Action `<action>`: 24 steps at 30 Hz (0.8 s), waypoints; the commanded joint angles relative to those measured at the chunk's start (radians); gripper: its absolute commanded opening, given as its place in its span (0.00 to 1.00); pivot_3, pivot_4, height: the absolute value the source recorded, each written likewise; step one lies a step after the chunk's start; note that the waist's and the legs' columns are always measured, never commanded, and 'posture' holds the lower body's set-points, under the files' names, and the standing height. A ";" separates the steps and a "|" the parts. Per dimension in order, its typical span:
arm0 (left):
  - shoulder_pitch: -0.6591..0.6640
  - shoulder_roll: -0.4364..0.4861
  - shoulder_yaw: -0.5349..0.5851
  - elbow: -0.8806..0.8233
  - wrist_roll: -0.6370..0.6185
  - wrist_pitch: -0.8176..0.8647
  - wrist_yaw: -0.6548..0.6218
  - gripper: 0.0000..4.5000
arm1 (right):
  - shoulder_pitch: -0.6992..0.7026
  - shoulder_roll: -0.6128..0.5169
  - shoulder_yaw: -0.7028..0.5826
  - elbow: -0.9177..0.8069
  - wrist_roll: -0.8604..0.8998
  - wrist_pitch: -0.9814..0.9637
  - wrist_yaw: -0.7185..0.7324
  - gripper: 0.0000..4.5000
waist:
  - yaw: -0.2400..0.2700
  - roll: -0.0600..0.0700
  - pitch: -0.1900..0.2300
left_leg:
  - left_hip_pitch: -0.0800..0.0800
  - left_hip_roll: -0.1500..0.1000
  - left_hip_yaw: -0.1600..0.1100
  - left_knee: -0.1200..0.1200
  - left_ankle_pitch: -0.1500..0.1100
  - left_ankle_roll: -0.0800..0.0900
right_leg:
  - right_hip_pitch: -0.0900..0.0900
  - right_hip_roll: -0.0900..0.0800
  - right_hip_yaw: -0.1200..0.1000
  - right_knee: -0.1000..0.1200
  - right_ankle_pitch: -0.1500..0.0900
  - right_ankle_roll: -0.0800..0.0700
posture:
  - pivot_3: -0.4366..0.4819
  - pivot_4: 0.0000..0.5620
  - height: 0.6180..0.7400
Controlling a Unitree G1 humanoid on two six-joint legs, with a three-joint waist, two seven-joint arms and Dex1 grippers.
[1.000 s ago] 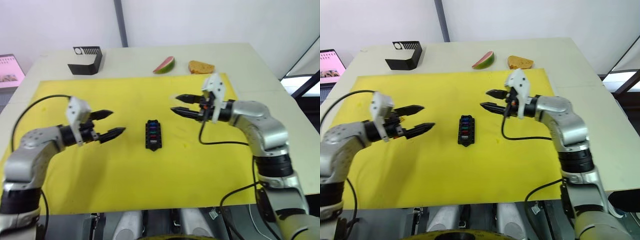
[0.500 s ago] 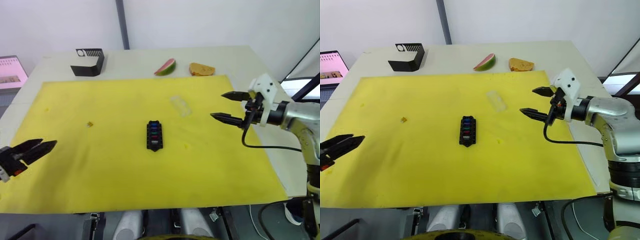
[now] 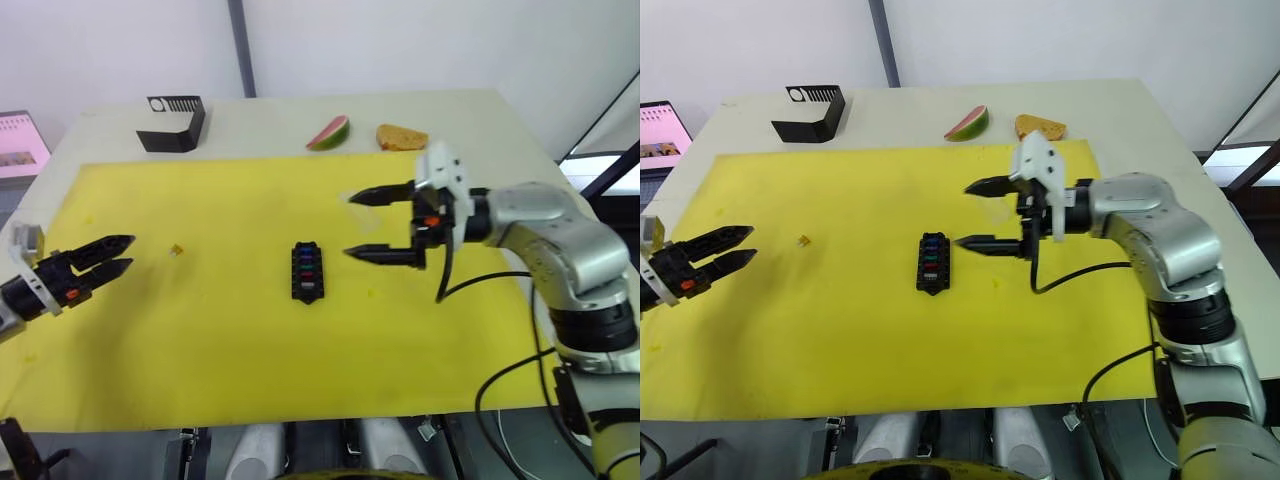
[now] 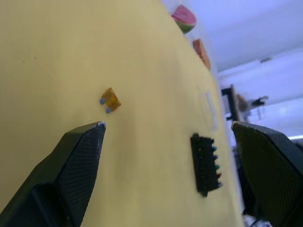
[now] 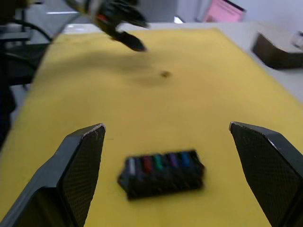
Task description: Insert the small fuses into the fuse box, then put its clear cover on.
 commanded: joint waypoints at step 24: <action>-0.239 -0.087 -0.141 0.291 0.174 -0.083 -0.031 1.00 | -0.087 0.113 0.092 0.033 -0.108 -0.089 -0.034 0.99 | 0.002 0.000 0.000 | -0.001 0.000 0.000 0.001 0.002 -0.004 | -0.001 -0.001 0.000 0.001 0.000 0.000 | 0.48 0.27 1.00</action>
